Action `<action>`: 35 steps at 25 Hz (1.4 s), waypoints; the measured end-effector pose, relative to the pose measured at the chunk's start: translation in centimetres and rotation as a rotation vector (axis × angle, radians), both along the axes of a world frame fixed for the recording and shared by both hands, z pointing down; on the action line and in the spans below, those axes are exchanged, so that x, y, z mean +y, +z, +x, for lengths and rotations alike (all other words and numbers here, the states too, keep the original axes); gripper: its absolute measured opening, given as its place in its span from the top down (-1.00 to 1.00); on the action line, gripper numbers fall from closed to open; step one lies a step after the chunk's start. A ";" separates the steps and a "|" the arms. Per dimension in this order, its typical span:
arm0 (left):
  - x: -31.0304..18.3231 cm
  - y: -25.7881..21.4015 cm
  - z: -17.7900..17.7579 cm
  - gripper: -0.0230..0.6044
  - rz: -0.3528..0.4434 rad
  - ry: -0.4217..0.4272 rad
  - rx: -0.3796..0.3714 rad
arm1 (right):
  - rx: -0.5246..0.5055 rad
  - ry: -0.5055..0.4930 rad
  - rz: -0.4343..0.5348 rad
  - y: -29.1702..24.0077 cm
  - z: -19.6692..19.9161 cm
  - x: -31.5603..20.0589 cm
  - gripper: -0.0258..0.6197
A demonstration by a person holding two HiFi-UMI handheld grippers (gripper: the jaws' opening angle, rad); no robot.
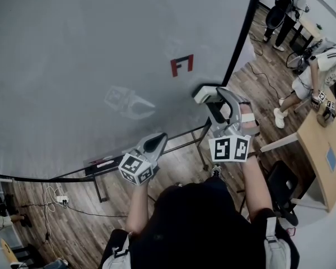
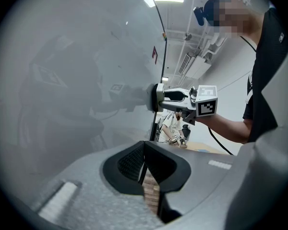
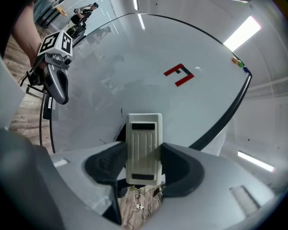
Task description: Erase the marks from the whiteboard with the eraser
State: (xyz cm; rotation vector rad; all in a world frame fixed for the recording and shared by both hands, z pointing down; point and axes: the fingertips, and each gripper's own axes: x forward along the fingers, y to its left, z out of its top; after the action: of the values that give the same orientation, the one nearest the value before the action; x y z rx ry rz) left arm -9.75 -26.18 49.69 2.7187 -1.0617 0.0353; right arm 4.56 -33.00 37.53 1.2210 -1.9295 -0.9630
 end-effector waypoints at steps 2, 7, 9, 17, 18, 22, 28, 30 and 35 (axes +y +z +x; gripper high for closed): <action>-0.2 0.1 0.5 0.89 -0.002 0.005 0.003 | 0.003 0.002 0.000 0.1 0.2 -0.1 0.22; -0.2 0.2 1.0 0.89 -0.003 0.014 0.006 | 0.025 0.016 0.013 0.2 0.0 -0.2 0.22; 0.1 0.4 0.7 0.89 -0.007 0.016 0.006 | 0.036 0.021 0.016 0.5 -0.5 0.0 0.22; 1.5 0.5 -1.8 0.89 -0.008 0.009 -0.008 | 0.037 -0.015 0.006 1.3 -4.8 1.5 0.22; 1.6 0.5 -2.3 0.89 -0.006 0.005 -0.009 | 0.039 -0.024 0.004 1.5 -5.5 1.8 0.22; 2.4 0.7 -4.2 0.89 -0.001 -0.020 -0.016 | 0.050 -0.071 -0.002 2.7 -8.6 2.6 0.22; 3.7 1.0 -7.3 0.89 -0.012 -0.075 -0.015 | 0.064 -0.114 -0.012 3.9 -11.5 3.7 0.22; 3.9 0.9 -7.9 0.89 -0.010 -0.089 -0.016 | 0.063 -0.116 -0.012 3.7 -11.6 3.7 0.22; 3.9 0.8 -7.3 0.89 -0.009 -0.085 -0.017 | 0.058 -0.138 -0.027 3.7 -11.4 3.7 0.22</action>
State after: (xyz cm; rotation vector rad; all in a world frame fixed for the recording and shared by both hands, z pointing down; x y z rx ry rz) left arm -17.07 -22.31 50.44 2.6666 -1.1775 0.0489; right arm -6.81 -29.26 41.21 1.0446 -1.9947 -1.0282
